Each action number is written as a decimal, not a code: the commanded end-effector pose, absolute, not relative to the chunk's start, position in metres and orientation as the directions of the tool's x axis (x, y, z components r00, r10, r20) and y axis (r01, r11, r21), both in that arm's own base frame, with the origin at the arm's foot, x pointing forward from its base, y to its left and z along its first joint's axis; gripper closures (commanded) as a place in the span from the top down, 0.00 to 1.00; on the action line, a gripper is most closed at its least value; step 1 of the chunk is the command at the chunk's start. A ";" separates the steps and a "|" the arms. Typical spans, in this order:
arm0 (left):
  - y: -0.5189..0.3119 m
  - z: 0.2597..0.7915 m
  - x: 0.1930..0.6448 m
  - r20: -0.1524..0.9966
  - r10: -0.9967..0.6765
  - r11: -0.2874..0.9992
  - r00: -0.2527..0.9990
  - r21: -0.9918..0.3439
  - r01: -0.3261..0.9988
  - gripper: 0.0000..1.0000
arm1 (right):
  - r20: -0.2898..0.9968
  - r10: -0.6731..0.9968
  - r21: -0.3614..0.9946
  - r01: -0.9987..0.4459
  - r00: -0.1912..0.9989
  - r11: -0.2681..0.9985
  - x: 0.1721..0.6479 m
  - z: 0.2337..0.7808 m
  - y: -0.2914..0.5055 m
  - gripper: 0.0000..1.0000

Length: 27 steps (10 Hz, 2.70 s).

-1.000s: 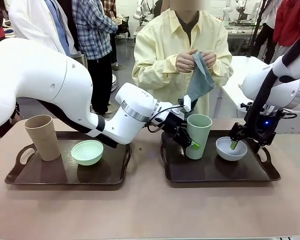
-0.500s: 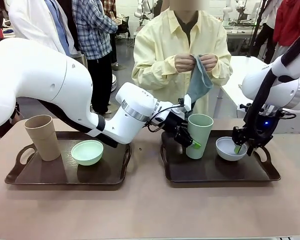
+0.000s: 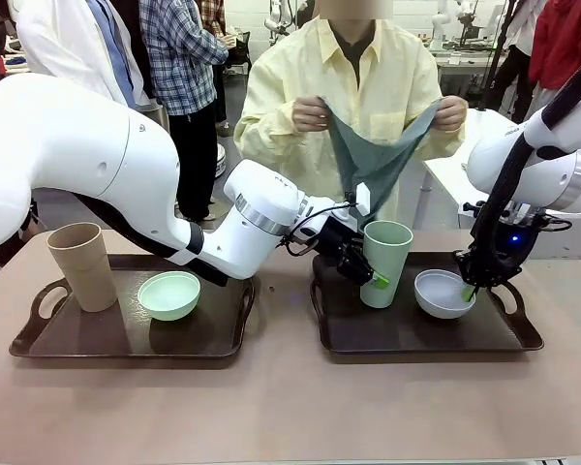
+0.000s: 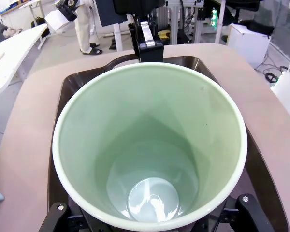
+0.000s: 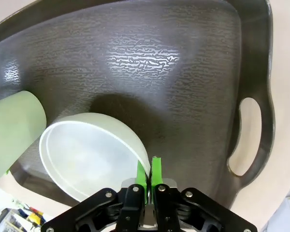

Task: Set up a tray with a mat and arrange the tableware.
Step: Pick up the Picnic Bowl and Reusable plastic cup from the Handle tray in front of the human's position and hold them in the air, then place the Picnic Bowl and Reusable plastic cup back onto the Handle tray in front of the human's position.

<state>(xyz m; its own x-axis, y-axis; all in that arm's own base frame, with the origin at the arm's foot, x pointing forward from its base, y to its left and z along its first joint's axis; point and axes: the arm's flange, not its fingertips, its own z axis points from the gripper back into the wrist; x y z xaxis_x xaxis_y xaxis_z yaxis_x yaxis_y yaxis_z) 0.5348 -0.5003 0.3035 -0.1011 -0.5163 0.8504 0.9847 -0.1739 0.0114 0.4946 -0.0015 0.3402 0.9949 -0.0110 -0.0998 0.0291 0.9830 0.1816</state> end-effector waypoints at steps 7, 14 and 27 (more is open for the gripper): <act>-0.473 0.403 0.514 0.838 -0.528 -0.115 -0.141 0.094 0.989 0.00 | -0.016 0.017 0.248 -0.012 1.000 0.969 0.456 0.447 -0.002 0.00; -0.473 0.554 0.463 0.831 -0.556 0.063 -0.024 0.072 0.995 0.00 | 0.067 -0.040 0.210 0.026 0.997 0.977 0.393 0.595 0.024 0.00; -0.470 0.554 0.465 0.845 -0.533 0.055 -0.030 0.071 0.996 0.00 | 0.080 -0.023 0.226 0.004 0.997 0.974 0.391 0.597 0.021 0.00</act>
